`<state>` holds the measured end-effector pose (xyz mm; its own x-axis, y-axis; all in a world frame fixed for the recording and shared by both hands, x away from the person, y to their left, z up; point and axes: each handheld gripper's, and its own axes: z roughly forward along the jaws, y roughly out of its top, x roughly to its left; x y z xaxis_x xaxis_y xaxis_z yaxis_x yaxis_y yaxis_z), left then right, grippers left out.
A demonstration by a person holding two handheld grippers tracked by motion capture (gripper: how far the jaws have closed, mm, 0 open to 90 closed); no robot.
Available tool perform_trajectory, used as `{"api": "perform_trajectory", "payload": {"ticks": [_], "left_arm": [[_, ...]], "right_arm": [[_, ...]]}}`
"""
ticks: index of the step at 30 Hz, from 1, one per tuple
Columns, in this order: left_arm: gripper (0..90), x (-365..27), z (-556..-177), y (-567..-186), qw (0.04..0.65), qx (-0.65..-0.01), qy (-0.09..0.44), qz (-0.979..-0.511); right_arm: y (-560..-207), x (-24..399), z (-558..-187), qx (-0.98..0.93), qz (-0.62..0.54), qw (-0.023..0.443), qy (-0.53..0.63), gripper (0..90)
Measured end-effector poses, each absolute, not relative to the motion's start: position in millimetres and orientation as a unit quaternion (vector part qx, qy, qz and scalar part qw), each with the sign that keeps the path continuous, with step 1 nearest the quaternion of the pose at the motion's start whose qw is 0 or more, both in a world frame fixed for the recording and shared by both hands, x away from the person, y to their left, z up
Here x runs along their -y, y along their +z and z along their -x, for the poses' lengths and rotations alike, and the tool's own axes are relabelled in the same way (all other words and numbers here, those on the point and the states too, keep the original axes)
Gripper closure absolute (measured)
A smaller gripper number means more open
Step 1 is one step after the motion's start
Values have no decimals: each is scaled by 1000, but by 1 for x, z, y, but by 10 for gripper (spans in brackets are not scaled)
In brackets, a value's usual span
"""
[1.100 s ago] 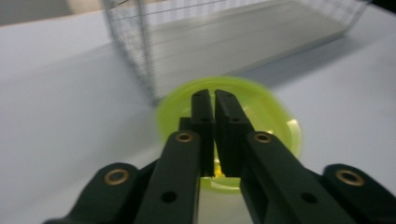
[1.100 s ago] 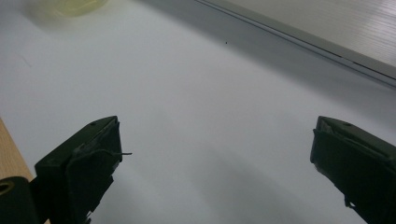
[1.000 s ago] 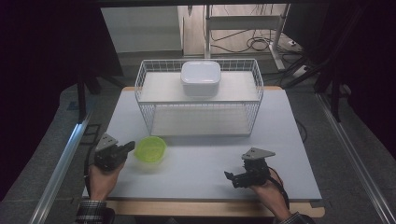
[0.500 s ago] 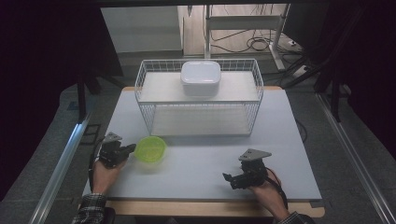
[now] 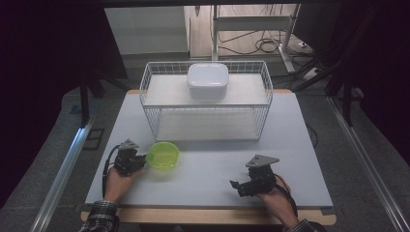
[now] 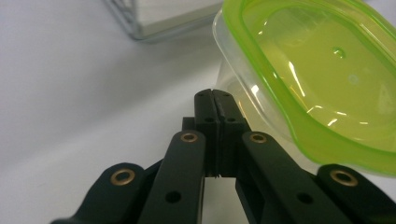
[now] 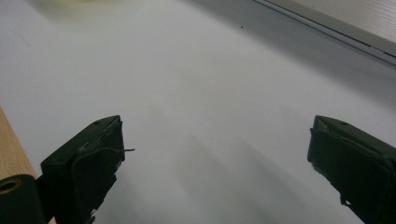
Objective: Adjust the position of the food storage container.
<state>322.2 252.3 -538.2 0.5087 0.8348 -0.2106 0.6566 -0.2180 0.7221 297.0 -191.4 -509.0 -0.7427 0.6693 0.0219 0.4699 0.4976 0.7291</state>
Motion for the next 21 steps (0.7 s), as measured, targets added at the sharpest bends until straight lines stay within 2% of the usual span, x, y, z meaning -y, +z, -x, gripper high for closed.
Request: {"api": "perform_trajectory", "payload": {"ticks": [21], "left_arm": [[898, -182, -315, -537, 414, -414, 77, -807]], "right_arm": [[-513, 188, -297, -862, -327, 126, 366, 42]]}}
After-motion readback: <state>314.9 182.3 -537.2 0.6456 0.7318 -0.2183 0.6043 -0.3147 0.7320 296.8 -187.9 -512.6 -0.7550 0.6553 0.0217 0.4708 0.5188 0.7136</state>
